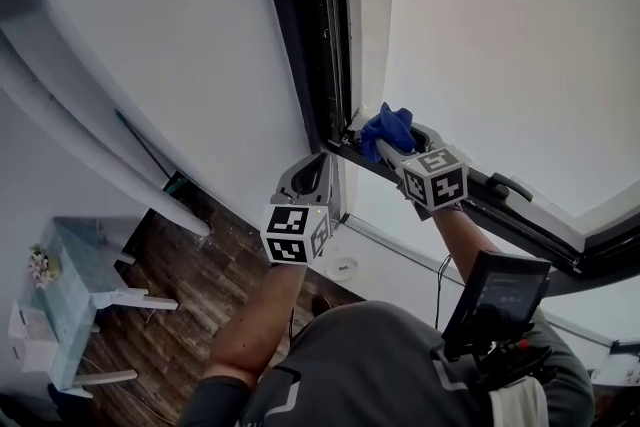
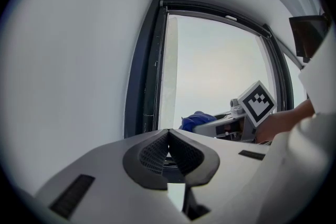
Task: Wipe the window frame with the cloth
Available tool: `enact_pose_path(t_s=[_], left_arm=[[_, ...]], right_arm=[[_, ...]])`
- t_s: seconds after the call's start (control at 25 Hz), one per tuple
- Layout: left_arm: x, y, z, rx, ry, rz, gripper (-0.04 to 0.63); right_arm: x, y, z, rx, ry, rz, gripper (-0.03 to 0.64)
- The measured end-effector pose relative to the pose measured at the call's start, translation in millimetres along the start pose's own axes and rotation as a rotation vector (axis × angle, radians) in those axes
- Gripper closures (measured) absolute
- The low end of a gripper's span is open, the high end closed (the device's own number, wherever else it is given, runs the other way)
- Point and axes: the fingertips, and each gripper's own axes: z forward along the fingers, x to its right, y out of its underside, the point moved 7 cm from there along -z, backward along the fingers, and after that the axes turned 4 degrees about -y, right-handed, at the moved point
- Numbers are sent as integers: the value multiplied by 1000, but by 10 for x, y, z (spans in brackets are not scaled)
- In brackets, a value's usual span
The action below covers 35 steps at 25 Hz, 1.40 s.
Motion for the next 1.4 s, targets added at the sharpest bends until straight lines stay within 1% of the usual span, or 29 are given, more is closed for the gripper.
enact_pose_path(t_s=[0.16, 0.28, 0.48, 0.6, 0.72, 0.84, 1.0, 1.12, 1.24, 1.4], left_arm=[[-55, 36, -38, -19, -17, 7, 588], [-133, 62, -40, -32, -39, 18, 588], [-265, -65, 19, -17, -45, 50, 588], [-332, -164, 84, -7, -52, 68, 588], [-407, -282, 148, 8, -61, 90, 588], [-466, -454, 223, 30, -57, 90, 588], [-420, -781, 288, 77, -35, 108, 588], [-398, -1038, 335, 104, -35, 117, 588], [-361, -1256, 364, 119, -37, 127, 588], [-285, -1568, 407, 147, -17, 159, 588]], right_arm=[[81, 113, 290, -45, -5, 13, 405], [122, 128, 513, -55, -16, 18, 405], [107, -14, 769, -25, -29, 22, 405], [97, -135, 806, 6, -44, 40, 405], [84, -357, 763, 55, -61, 37, 405], [101, -629, 701, 109, -65, 23, 405], [133, -991, 552, 182, -67, -3, 405], [165, -1231, 465, 216, -62, -13, 405], [174, -1435, 383, 251, -69, -20, 405], [212, -1753, 298, 297, -68, -52, 405]])
